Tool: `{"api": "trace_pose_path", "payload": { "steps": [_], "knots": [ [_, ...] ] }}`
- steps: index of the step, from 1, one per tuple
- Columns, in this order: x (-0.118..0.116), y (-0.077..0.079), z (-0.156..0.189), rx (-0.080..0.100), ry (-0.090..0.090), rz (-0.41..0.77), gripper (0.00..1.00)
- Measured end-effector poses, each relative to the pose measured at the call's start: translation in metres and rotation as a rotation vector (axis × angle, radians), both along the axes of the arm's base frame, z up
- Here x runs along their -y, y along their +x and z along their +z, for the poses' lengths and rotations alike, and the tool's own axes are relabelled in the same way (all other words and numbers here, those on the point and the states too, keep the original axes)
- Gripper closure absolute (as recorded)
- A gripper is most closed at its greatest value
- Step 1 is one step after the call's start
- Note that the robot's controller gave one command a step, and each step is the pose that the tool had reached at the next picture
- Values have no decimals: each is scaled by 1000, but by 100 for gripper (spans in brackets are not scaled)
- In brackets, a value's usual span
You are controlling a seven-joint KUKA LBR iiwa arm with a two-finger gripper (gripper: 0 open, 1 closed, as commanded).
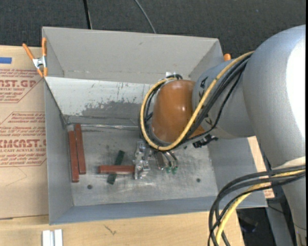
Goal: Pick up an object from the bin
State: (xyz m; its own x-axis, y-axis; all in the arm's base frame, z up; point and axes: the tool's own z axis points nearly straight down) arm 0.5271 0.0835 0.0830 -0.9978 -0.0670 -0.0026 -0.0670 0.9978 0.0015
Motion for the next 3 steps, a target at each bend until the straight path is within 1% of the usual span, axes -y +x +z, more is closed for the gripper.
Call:
{"api": "trace_pose_path", "payload": {
  "steps": [1, 2, 3],
  "knots": [
    [-4, 8, 113, -1, -1, 33, 100],
    [-4, 8, 113, -1, -1, 33, 100],
    [13, 12, 217, 2, -2, 366, 100]
  ]
}}
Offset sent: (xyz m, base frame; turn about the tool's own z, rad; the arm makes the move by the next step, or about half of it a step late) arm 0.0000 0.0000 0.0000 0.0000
